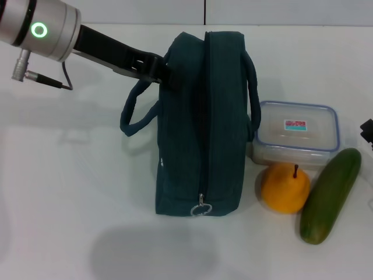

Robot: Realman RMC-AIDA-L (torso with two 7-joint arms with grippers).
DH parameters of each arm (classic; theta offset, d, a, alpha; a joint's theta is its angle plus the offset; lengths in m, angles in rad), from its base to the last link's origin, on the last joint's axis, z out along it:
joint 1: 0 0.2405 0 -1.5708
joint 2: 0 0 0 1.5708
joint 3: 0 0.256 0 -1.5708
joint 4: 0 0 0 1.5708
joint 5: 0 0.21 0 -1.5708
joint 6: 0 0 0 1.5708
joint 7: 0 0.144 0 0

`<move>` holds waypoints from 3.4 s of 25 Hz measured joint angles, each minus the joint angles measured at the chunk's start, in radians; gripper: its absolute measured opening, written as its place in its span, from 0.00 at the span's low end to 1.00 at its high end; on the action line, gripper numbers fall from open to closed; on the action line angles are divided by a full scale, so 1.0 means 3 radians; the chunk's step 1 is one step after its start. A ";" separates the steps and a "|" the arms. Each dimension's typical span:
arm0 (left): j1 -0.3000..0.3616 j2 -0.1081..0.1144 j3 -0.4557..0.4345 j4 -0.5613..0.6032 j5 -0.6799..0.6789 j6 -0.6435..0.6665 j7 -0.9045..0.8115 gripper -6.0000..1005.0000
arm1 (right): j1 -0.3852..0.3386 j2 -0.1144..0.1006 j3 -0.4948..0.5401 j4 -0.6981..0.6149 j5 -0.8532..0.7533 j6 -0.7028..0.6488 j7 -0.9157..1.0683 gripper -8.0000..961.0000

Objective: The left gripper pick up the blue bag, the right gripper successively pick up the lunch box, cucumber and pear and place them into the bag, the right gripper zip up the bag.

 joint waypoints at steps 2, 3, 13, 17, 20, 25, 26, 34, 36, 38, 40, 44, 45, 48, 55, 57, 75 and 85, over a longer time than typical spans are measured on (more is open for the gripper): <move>-0.0001 0.0000 0.0003 0.0000 0.0006 0.0000 0.0000 0.06 | -0.0013 -0.0003 -0.0037 -0.0017 -0.0001 -0.0013 0.0000 0.23; -0.0001 0.0000 0.0004 0.0000 0.0008 0.0000 0.0001 0.06 | -0.0018 -0.0004 -0.0059 -0.0025 -0.0002 -0.0021 0.0000 0.23; -0.0013 0.0002 0.0007 -0.0038 0.0016 0.0000 0.0039 0.06 | -0.0101 -0.0024 -0.0239 -0.0196 0.0003 -0.0270 0.0026 0.43; -0.0015 0.0002 0.0007 -0.0040 0.0019 -0.0001 0.0049 0.06 | -0.0131 -0.0028 -0.0229 -0.0202 0.0018 -0.0250 0.0035 0.56; -0.0015 0.0001 0.0012 -0.0042 0.0019 -0.0001 0.0050 0.06 | -0.0124 -0.0026 -0.0207 -0.0190 0.0025 -0.0241 0.0036 0.68; -0.0019 0.0000 0.0034 -0.0046 0.0010 -0.0001 0.0058 0.06 | -0.0068 -0.0009 -0.0194 -0.0131 0.0031 -0.0163 0.0036 0.81; -0.0019 0.0000 0.0037 -0.0046 0.0006 0.0000 0.0065 0.06 | -0.0062 -0.0008 -0.0194 -0.0125 0.0031 -0.0153 0.0036 0.84; 0.0002 0.0000 0.0038 -0.0046 -0.0002 0.0000 0.0110 0.06 | 0.0001 -0.0005 -0.0203 -0.0197 0.0034 -0.0068 0.0007 0.88; 0.0002 0.0000 0.0038 -0.0046 -0.0002 0.0000 0.0122 0.06 | 0.0036 -0.0005 -0.0221 -0.0232 0.0029 -0.0032 0.0003 0.88; 0.0002 0.0000 0.0038 -0.0046 -0.0002 0.0000 0.0129 0.06 | 0.0066 -0.0005 -0.0235 -0.0251 0.0017 0.0030 -0.0007 0.88; 0.0003 0.0000 0.0038 -0.0046 -0.0001 -0.0001 0.0131 0.06 | 0.0085 -0.0007 -0.0259 -0.0258 0.0012 0.0076 -0.0028 0.88; 0.0004 0.0000 0.0038 -0.0046 0.0001 -0.0002 0.0132 0.06 | 0.0101 -0.0007 -0.0331 -0.0279 0.0007 0.0130 -0.0044 0.88; 0.0004 0.0000 0.0038 -0.0046 0.0001 -0.0002 0.0132 0.06 | 0.0103 -0.0006 -0.0341 -0.0274 0.0006 0.0131 -0.0044 0.88; 0.0003 0.0000 0.0037 -0.0046 0.0006 -0.0004 0.0136 0.06 | 0.0108 -0.0001 -0.0361 -0.0226 0.0005 0.0097 -0.0041 0.88; -0.0026 0.0000 0.0022 -0.0104 0.0014 -0.0009 0.0179 0.06 | 0.0098 0.0005 -0.0363 -0.0125 0.0014 -0.0021 -0.0041 0.88; -0.0035 0.0000 0.0020 -0.0121 0.0017 -0.0010 0.0185 0.06 | 0.0100 0.0007 -0.0363 -0.0123 0.0014 -0.0041 -0.0037 0.88; -0.0036 0.0000 0.0017 -0.0128 0.0013 -0.0011 0.0212 0.06 | 0.0182 0.0025 -0.0328 0.0105 0.0024 0.0083 -0.0030 0.87; -0.0035 0.0000 0.0017 -0.0128 0.0008 -0.0011 0.0219 0.06 | 0.0195 0.0027 -0.0307 0.0129 0.0039 0.0070 -0.0013 0.78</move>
